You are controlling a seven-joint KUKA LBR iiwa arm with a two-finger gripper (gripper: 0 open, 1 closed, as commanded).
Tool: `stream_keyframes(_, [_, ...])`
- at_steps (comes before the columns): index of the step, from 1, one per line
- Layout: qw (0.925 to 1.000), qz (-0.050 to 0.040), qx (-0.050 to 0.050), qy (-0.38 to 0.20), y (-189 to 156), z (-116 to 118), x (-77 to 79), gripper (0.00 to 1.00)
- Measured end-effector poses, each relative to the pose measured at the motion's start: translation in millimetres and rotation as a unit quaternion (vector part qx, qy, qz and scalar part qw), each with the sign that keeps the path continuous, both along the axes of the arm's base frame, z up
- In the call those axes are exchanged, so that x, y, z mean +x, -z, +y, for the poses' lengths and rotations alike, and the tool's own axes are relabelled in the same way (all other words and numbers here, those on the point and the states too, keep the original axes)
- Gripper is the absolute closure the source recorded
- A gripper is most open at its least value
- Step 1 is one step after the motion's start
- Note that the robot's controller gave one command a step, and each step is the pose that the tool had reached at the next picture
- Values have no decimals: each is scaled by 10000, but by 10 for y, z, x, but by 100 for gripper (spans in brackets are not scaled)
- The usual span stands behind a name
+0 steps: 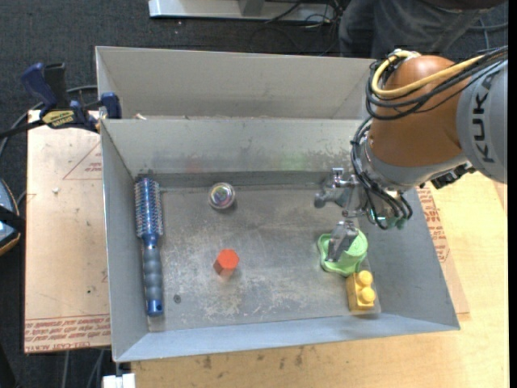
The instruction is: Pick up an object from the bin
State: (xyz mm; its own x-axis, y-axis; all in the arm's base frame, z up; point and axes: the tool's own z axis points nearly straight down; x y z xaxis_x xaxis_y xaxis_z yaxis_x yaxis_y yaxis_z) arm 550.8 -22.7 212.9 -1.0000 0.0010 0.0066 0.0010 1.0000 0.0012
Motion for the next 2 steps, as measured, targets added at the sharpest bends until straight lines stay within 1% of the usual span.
stream_keyframes(1, [9948, -105, -10, -1011, 1275, -560, -84, 0])
stream_keyframes(2, [9968, -79, 10, -789, 1343, -996, 705, 0])
